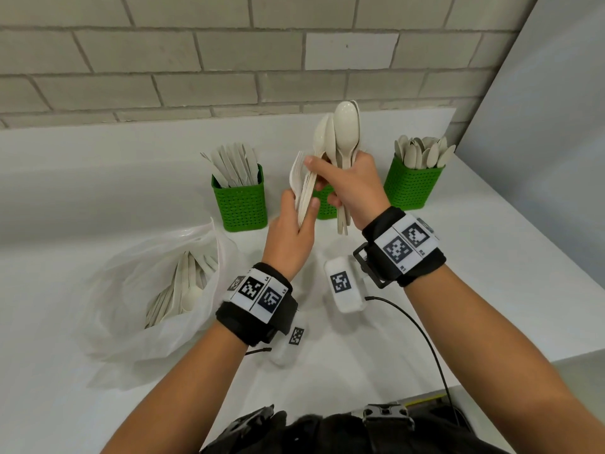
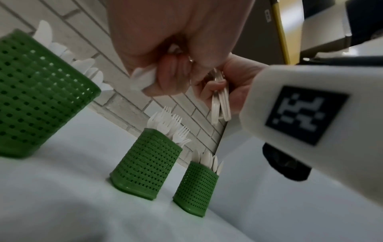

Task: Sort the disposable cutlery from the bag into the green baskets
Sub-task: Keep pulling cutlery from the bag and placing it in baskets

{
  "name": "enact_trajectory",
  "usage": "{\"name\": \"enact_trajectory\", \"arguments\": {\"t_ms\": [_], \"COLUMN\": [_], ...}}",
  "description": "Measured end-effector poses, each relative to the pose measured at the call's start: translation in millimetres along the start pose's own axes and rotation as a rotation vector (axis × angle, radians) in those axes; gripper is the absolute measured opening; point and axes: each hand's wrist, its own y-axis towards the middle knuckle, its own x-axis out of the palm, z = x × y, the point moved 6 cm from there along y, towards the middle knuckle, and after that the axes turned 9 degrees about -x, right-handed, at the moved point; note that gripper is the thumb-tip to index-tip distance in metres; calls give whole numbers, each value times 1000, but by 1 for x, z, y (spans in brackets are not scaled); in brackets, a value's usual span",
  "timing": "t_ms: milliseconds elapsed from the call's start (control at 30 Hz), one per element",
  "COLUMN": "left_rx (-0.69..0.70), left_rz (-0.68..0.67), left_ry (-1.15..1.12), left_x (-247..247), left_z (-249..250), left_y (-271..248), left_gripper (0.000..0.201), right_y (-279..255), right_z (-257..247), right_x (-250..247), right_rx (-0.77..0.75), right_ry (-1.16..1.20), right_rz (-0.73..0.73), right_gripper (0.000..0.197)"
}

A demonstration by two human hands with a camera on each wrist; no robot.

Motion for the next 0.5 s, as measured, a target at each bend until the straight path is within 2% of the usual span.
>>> {"name": "enact_trajectory", "arguments": {"t_ms": [100, 167, 233, 367, 433, 500], "left_rx": [-21, 15, 23, -79, -114, -253], "left_rz": [-49, -105, -155, -219, -226, -194], "left_ry": [-91, -137, -179, -310, -356, -499], "left_x": [0, 2, 4, 11, 16, 20], "left_z": [-3, -1, 2, 8, 9, -1], "left_y": [4, 5, 5, 7, 10, 18], "left_gripper": [13, 6, 23, 37, 33, 30], "right_y": [2, 2, 0, 2, 6, 13], "right_z": [5, 11, 18, 19, 18, 18], "right_x": [-2, -2, -1, -7, -18, -33], "right_rx": [35, 59, 77, 74, 88, 116], "right_ry": [41, 49, 58, 136, 209, 327], "right_rz": [31, 2, -47, -69, 4, 100], "right_gripper": [16, 16, 16, 17, 12, 9]}}
